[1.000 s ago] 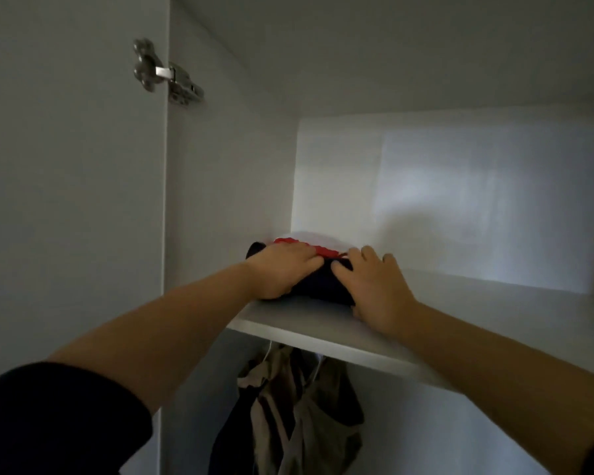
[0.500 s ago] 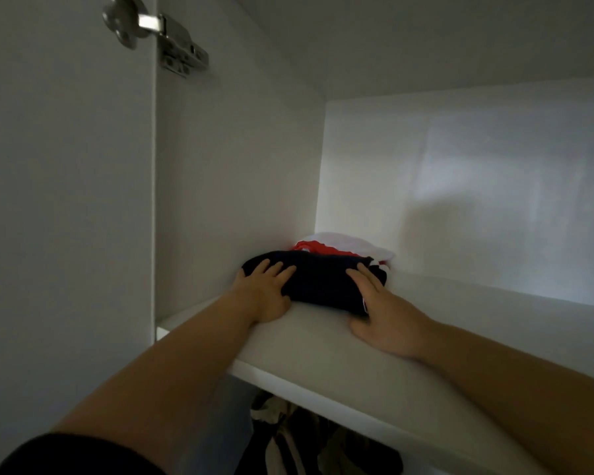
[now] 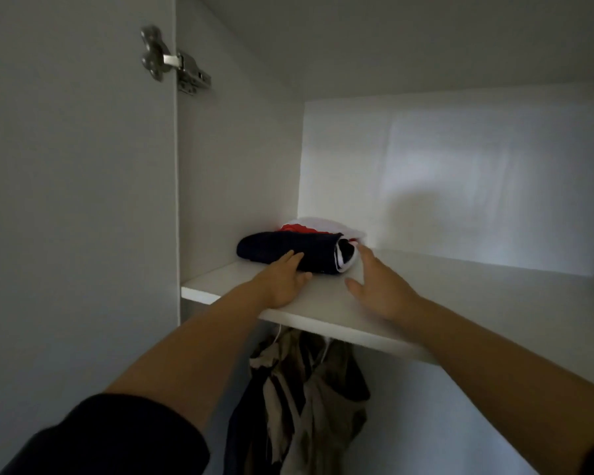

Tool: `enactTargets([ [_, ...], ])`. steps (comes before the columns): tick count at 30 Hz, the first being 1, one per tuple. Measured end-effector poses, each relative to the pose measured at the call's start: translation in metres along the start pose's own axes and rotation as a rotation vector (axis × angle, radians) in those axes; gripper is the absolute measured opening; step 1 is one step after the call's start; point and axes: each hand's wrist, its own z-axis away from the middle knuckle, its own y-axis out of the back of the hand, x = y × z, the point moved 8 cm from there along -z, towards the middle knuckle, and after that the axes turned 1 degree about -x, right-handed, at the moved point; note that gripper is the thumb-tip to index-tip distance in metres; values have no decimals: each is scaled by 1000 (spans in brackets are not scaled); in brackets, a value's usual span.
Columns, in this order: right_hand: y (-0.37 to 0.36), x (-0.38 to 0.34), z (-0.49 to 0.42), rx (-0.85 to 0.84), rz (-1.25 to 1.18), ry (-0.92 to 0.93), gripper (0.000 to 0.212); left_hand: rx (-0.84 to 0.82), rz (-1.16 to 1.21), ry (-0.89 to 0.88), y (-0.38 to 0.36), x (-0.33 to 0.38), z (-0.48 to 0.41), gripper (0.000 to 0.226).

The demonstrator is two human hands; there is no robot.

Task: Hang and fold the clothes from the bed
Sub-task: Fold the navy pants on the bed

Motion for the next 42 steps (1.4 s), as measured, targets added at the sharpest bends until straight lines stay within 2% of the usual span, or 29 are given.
enactTargets([
  [5,40,-1,92,162,181,-75,64,118,-23,-149,-2,75,72,56],
  [10,72,-3,186,239,318,-74,58,224,-56,-249,-16,136,165,54],
  [15,93,-13,272,211,432,-83,57,275,-80,-331,-19,188,247,56],
  [25,164,-53,455,277,514,-303,61,237,-157,-562,-20,283,396,61],
  [28,176,-75,537,306,520,-410,62,239,-115,-647,-29,309,472,61],
  [33,192,-121,684,296,631,-568,58,127,53,-712,-51,347,601,63],
  [37,220,-147,809,262,761,-713,59,64,163,-880,-64,409,702,61],
  [42,264,-167,971,230,872,-955,61,1,174,-1110,-95,500,825,60],
])
